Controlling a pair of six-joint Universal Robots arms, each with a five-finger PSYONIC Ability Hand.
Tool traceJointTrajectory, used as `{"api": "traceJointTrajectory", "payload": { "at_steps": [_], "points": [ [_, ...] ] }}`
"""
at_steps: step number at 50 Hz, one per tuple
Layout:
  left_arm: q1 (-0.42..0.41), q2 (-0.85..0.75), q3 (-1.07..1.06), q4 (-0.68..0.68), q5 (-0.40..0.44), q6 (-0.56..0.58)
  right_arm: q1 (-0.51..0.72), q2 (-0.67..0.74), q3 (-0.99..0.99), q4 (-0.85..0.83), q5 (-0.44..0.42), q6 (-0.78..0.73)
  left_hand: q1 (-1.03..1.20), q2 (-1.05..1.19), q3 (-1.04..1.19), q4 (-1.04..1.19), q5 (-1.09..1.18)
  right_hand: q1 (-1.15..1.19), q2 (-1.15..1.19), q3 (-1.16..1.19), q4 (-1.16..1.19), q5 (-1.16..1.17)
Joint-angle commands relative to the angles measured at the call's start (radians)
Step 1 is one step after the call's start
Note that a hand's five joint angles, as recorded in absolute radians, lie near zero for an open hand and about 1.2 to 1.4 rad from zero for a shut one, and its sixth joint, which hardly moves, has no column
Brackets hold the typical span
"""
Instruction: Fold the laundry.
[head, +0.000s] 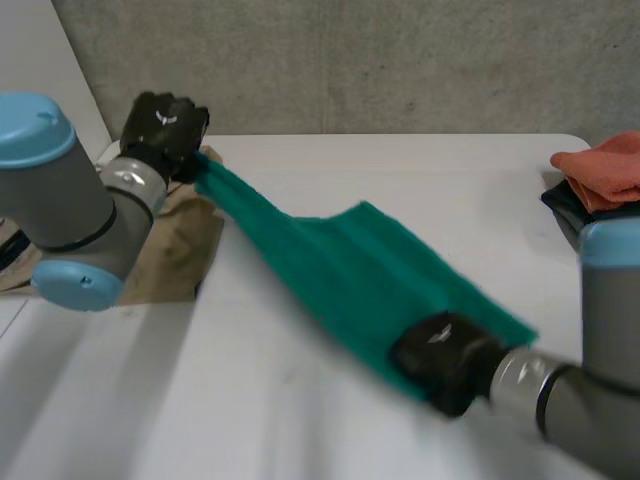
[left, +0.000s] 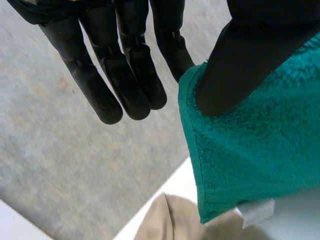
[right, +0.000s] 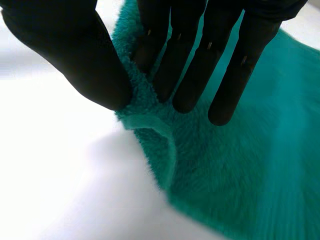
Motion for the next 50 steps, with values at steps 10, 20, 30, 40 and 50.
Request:
{"api": "traceJointTrajectory", "payload": {
  "at_steps": [10,20,30,40,50],
  "points": [
    [-0.057,0.113,0.037,-0.081,0.026,-0.018,-0.064,-0.050,-0.222,-0.178,0.137,0.243,0.225,0.201,0.206,0.197,0.235,-0.965,-1.008,-1.011,-1.021,-0.999],
    [-0.080,0.327,-0.042,-0.110,0.107,0.020,-0.047,0.240,-0.642,-0.160,0.071,0.370,0.225,0.201,0.206,0.197,0.235,-0.965,-1.008,-1.011,-1.021,-0.999],
    [-0.093,0.429,-0.088,-0.116,0.158,0.033,0.040,0.705,-1.120,-0.063,0.042,0.494,0.225,0.201,0.206,0.197,0.235,-0.960,-1.002,-1.005,-1.015,-0.993],
    [-0.072,0.426,-0.128,-0.110,0.161,0.043,0.062,0.978,-1.458,-0.112,0.120,0.557,0.225,0.201,0.206,0.197,0.235,0.256,0.214,0.210,0.201,0.223],
    [-0.035,0.356,-0.004,-0.066,0.162,0.045,-0.016,0.787,-1.529,-0.308,0.321,0.521,0.225,0.201,0.206,0.197,0.235,0.256,0.214,0.211,0.201,0.223]
  ]
}}
